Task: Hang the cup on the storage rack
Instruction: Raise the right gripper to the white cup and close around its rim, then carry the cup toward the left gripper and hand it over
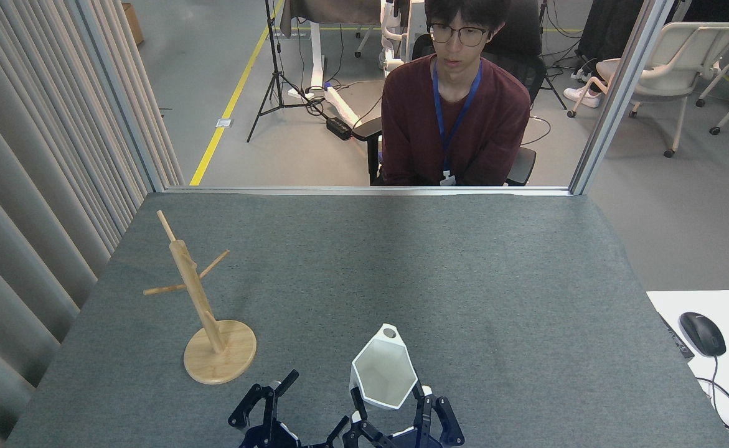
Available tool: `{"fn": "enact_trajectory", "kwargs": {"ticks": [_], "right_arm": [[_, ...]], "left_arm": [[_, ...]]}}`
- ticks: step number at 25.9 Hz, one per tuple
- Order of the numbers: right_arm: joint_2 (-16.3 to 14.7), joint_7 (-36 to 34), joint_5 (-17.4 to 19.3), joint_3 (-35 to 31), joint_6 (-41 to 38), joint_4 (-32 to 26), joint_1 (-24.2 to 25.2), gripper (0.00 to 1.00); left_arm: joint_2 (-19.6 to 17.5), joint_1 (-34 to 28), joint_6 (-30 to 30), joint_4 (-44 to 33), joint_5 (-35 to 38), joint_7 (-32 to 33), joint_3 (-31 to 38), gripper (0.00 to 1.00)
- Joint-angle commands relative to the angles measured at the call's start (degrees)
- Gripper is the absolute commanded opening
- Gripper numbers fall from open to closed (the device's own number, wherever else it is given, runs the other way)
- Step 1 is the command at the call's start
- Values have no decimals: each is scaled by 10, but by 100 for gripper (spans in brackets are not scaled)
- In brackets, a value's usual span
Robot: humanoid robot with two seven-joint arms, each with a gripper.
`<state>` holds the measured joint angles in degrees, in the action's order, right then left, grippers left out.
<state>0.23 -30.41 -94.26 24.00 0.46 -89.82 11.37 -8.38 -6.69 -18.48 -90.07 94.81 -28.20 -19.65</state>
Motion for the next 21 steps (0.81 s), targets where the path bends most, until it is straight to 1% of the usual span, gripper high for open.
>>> {"fn": "enact_trajectory", "kwargs": {"ticks": [1, 5, 10, 16, 21], "right_arm": [[-1, 0, 0, 0, -5, 0, 0, 44], [-1, 0, 0, 7, -9, -4, 0, 44], [-1, 0, 0, 32, -12, -13, 8, 44], [-6, -9, -1, 33, -20, -25, 32, 45], [-7, -10, -6, 34, -20, -25, 33, 45]], "left_arm": [[-1, 1, -8, 0, 8, 0, -18, 99], [0, 0, -9, 0, 18, 0, -29, 99], [1, -1, -8, 0, 28, 0, -31, 99], [0, -3, -8, -2, 28, 0, -31, 99], [-1, -5, -9, -5, 28, 0, -31, 99]]}}
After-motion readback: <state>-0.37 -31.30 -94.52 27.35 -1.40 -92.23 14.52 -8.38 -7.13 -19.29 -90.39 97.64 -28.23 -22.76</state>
